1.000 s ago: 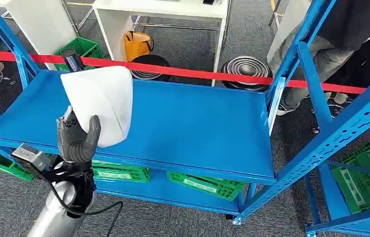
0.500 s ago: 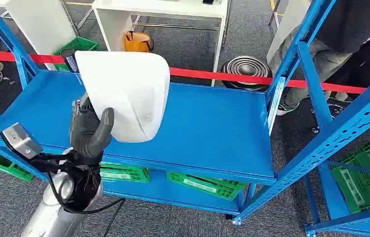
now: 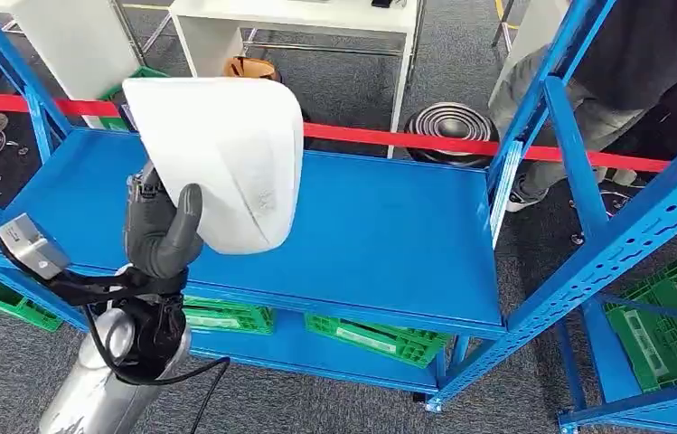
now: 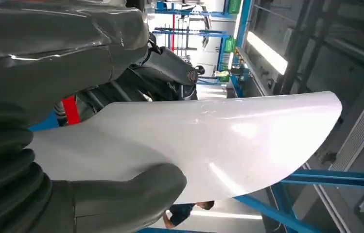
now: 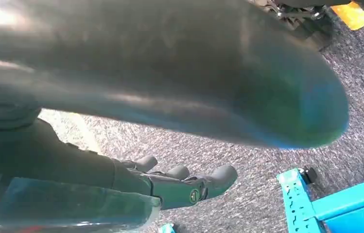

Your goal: Take the parts from the cabinet and place them on the table.

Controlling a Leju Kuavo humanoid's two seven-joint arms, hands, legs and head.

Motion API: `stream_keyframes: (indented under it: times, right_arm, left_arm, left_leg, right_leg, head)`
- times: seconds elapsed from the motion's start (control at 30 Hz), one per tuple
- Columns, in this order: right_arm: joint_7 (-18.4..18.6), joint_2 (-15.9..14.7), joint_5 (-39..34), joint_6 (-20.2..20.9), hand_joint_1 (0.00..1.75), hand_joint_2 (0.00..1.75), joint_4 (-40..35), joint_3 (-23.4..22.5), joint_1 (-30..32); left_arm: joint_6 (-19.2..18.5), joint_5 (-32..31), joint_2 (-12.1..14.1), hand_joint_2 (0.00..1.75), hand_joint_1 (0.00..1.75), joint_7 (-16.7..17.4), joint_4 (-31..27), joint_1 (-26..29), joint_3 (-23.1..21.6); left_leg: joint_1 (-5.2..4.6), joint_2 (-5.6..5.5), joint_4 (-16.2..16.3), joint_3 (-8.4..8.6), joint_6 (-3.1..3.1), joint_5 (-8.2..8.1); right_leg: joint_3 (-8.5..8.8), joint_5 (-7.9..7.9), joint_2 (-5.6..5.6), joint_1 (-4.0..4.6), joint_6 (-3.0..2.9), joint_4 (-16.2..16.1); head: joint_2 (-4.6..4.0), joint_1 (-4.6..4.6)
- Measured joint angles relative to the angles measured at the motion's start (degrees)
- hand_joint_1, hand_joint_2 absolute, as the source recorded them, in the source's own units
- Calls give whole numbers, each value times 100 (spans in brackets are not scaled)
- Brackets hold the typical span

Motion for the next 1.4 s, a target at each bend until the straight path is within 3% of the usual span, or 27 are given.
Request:
stream_keyframes:
  times: [0.27, 1.3, 1.33, 1.4]
  right_arm:
    - [-9, -24, 195, 26, 0, 0, -2, -4, -28]
    - [-11, -29, 195, 31, 0, 0, -7, -4, -50]
    - [-50, -24, 125, 28, 0, 0, -11, -7, -49]
    - [-142, 4, -78, -18, 0, 0, -28, -63, -50]
  left_arm:
    - [171, 105, 35, 175, 175, -52, 0, 2, -22]
    - [181, 109, 92, 175, 175, -52, -2, 2, -101]
    - [315, 22, 98, 175, 175, 42, -2, 3, -98]
    - [546, -148, 175, 175, 175, 247, -2, 97, -77]
  left_leg:
    - [0, 0, 0, -1, 0, 0]
    - [0, -1, 0, -3, 1, -1]
    - [-20, 0, 46, -28, 28, -30]
    - [-30, 3, 25, -5, 103, -48]
  right_leg:
    - [1, 0, 0, 0, 0, 0]
    - [2, 0, -1, 0, 0, -1]
    - [15, 11, -3, -52, 20, -25]
    - [36, 15, -2, -53, 58, -35]
  head:
    - [0, 0]
    - [0, 0]
    - [0, 0]
    - [0, -4]
